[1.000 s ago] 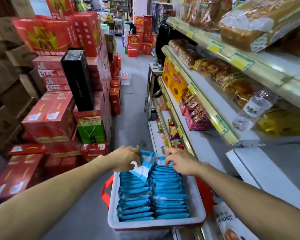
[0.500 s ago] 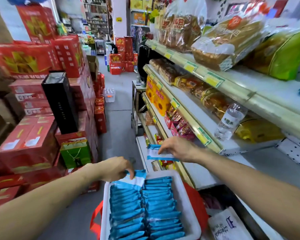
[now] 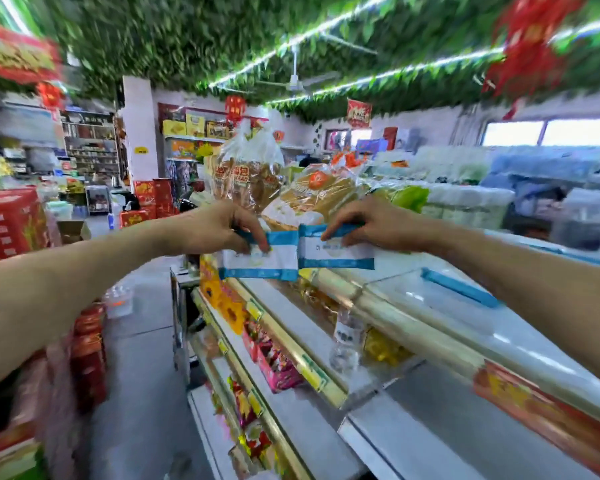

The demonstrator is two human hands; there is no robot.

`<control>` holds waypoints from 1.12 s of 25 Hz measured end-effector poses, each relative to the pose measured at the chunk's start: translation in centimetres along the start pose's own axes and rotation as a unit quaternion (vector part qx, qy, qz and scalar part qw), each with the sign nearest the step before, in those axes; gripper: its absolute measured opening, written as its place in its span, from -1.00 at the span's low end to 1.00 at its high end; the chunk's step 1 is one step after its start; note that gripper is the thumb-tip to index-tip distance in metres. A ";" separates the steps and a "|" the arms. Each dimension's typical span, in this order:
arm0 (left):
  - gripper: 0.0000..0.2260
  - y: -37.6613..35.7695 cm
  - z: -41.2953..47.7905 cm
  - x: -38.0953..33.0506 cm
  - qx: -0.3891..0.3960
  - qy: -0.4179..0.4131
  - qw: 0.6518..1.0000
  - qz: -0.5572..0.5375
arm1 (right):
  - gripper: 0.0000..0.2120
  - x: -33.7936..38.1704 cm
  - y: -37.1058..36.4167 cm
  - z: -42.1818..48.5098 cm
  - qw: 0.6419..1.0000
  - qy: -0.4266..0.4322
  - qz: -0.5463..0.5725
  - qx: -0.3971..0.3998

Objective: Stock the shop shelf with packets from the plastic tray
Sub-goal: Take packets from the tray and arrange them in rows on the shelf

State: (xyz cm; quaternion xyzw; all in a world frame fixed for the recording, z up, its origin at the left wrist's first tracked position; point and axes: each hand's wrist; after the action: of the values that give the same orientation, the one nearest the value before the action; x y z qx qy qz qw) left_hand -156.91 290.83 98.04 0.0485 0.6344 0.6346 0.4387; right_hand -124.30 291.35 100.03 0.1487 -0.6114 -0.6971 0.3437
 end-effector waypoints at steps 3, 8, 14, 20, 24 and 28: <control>-0.75 0.2 6.4 -6.0 0.007 -0.068 0.998 -0.006 | -0.65 -3.6 5.4 -5.9 0.997 -0.053 -0.004 -0.064; -0.73 -4.1 16.2 -15.5 0.053 -0.170 0.984 -0.025 | -0.67 -9.9 9.9 -20.1 0.961 -0.198 -0.007 -0.192; -0.72 -12.2 24.0 -24.4 0.109 -0.282 0.953 0.013 | -0.53 -15.6 9.1 -30.3 0.930 -0.318 -0.033 -0.183; -0.73 -16.2 28.4 -27.7 0.135 -0.309 0.942 0.001 | -0.71 -18.4 6.5 -29.7 0.935 -0.329 -0.060 -0.113; -0.74 -16.1 29.7 -27.8 0.131 -0.305 0.943 -0.023 | -0.42 -19.2 5.2 -29.2 0.941 -0.302 -0.112 -0.105; -0.74 -16.4 30.8 -28.9 0.130 -0.314 0.940 -0.040 | -0.34 -19.7 5.5 -30.4 0.925 -0.330 -0.155 -0.112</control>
State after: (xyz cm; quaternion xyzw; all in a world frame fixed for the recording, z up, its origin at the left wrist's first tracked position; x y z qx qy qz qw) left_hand -112.12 293.35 104.26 0.2765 0.5430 0.4809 0.6304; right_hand -89.42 281.45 94.71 -0.0359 -0.5778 -0.8150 0.0246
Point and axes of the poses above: each hand's wrist, its own z-axis towards the middle knuckle, its own y-axis out of the back of the hand, x = y × z, and after that the axes turned 6 degrees about x, right-handed
